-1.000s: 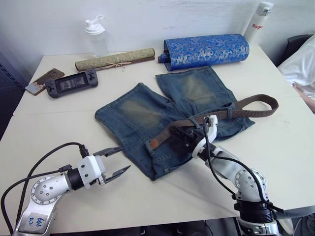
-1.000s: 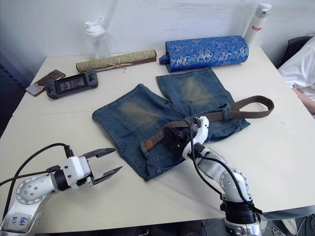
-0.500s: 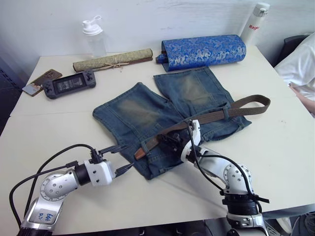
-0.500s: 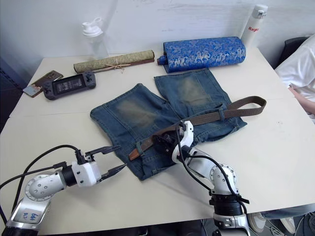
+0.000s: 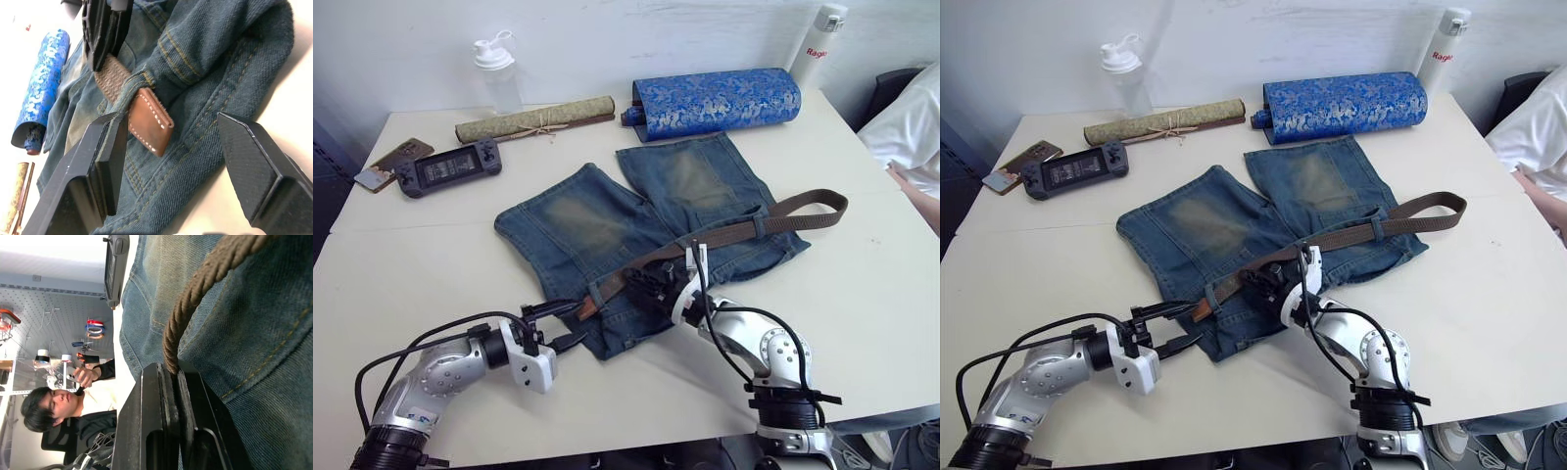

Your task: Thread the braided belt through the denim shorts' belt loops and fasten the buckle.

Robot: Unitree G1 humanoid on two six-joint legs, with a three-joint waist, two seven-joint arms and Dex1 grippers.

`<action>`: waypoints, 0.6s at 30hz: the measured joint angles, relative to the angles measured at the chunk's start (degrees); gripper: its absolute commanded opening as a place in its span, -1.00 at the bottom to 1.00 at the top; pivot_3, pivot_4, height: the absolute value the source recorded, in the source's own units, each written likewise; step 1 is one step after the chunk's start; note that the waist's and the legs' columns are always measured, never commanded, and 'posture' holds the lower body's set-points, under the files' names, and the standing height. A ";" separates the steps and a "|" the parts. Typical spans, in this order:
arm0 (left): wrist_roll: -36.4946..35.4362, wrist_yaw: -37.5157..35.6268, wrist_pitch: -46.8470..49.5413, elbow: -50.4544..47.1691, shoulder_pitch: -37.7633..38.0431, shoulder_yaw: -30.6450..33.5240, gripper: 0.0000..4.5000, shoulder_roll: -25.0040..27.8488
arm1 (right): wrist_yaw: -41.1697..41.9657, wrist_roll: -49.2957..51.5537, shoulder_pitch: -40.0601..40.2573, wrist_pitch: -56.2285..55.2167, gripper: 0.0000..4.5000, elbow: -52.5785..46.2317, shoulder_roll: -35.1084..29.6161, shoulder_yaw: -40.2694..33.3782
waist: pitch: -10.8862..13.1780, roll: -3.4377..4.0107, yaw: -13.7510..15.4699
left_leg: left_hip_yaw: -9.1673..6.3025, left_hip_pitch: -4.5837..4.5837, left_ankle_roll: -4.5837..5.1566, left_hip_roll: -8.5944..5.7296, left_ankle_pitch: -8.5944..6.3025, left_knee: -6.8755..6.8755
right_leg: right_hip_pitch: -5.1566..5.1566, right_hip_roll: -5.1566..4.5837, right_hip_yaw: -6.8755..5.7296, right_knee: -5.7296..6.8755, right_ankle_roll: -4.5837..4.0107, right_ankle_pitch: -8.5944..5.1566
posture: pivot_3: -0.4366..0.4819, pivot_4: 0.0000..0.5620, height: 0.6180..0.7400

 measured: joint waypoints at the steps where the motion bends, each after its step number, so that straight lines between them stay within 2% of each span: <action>1: 0.56 0.74 -0.42 0.39 -0.29 -0.03 0.42 0.12 | -0.27 0.19 0.05 -0.05 -1.00 0.00 0.15 0.00 | 0.00 0.00 -0.02 | 0.00 0.00 0.00 0.00 0.00 0.00 | 0.00 0.00 0.00 0.00 0.00 0.00 | -0.05 -0.47 0.63; 11: 5.56 6.57 -1.36 1.82 -2.21 -0.57 0.42 0.13 | -0.90 0.68 0.28 -0.11 -1.00 -0.03 0.69 0.05 | 0.00 0.00 0.00 | 0.00 0.00 -0.01 0.00 0.01 0.00 | 0.00 0.00 -0.01 0.04 0.00 0.00 | -0.05 -0.47 0.63; 12: 5.56 6.71 -1.38 1.84 -2.19 -0.64 0.19 0.18 | -0.91 0.69 0.28 -0.11 -1.00 -0.03 0.69 0.06 | 0.00 0.01 0.00 | 0.00 0.00 -0.01 0.00 0.00 0.01 | 0.00 0.00 -0.01 0.04 0.00 0.00 | -0.05 -0.47 0.63; 14: 5.55 6.85 -1.42 1.88 -2.02 -1.09 -0.09 0.57 | -0.91 0.78 0.32 -0.11 -1.00 -0.03 0.72 0.06 | 0.00 0.01 -0.02 | 0.00 0.00 -0.01 0.00 0.01 0.00 | 0.00 0.00 -0.01 0.04 0.00 0.00 | -0.05 -0.47 0.63; 18: 4.91 7.60 -1.73 1.70 -2.00 -1.22 -0.82 1.20 | -0.92 0.88 0.42 -0.16 -1.00 -0.04 0.75 0.06 | 0.00 0.01 -0.06 | 0.00 0.01 -0.01 0.00 0.00 -0.01 | 0.00 0.00 0.00 0.06 0.00 0.00 | -0.05 -0.47 0.63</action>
